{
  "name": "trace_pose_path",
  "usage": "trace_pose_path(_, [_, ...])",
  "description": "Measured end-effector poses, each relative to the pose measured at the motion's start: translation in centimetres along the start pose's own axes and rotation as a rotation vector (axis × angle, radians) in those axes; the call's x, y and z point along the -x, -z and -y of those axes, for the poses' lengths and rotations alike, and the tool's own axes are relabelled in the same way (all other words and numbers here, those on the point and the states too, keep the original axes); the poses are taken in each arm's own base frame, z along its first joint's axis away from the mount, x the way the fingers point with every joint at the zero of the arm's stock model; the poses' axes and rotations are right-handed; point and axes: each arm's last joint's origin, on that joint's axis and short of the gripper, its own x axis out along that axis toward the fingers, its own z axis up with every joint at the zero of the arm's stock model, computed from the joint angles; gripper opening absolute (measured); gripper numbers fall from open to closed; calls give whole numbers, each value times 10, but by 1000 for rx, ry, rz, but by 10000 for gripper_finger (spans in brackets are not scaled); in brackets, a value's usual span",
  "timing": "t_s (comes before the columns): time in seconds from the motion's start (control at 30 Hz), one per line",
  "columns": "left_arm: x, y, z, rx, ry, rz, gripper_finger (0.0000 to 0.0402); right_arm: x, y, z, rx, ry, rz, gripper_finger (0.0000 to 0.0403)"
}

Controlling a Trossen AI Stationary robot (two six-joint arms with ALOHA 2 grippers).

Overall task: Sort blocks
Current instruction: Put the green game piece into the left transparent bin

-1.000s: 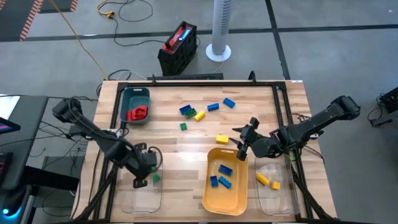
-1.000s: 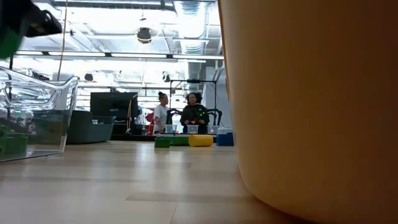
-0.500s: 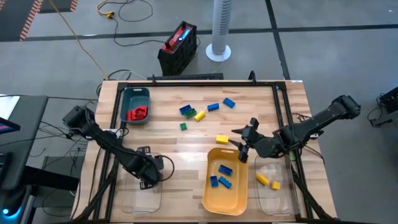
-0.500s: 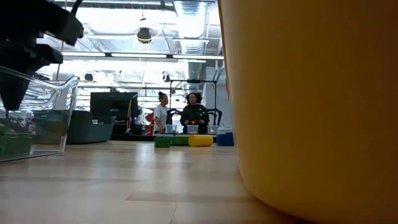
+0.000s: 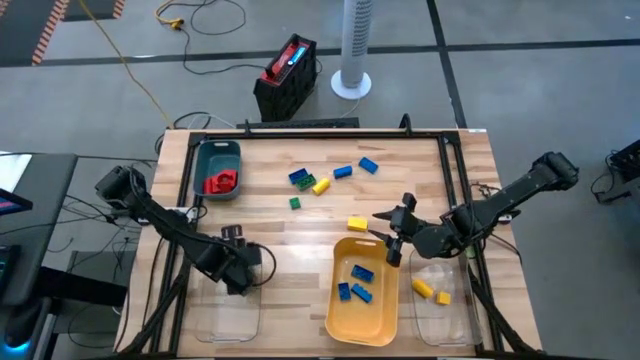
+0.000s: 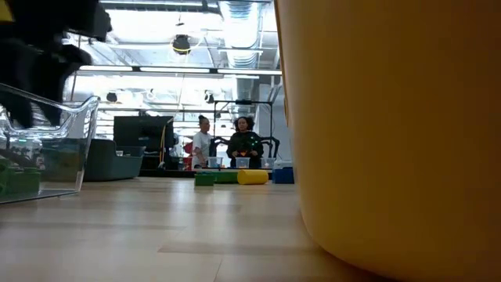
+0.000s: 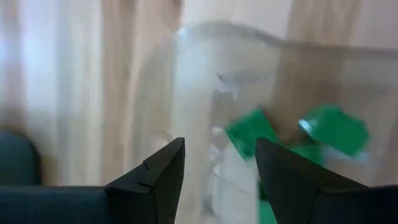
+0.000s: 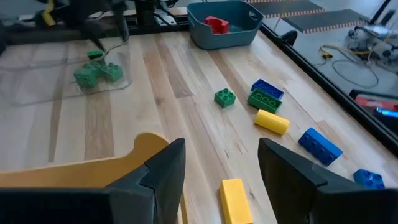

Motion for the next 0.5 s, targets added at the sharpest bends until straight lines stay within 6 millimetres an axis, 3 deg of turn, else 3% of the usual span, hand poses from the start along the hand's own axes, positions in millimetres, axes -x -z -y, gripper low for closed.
trace_pose_path(0.27, [6, -37, -8, -112, -219, 365, 192, -4, -29, 16, 73, 48, 9, 216])
trace_pose_path(0.37, [4, -45, -14, -114, -213, 370, 192, -6, -45, 26, 63, 30, -3, 216])
trace_pose_path(0.5, [2, -44, -18, -119, -137, 297, 192, -7, -51, 34, 92, 46, -35, 216])
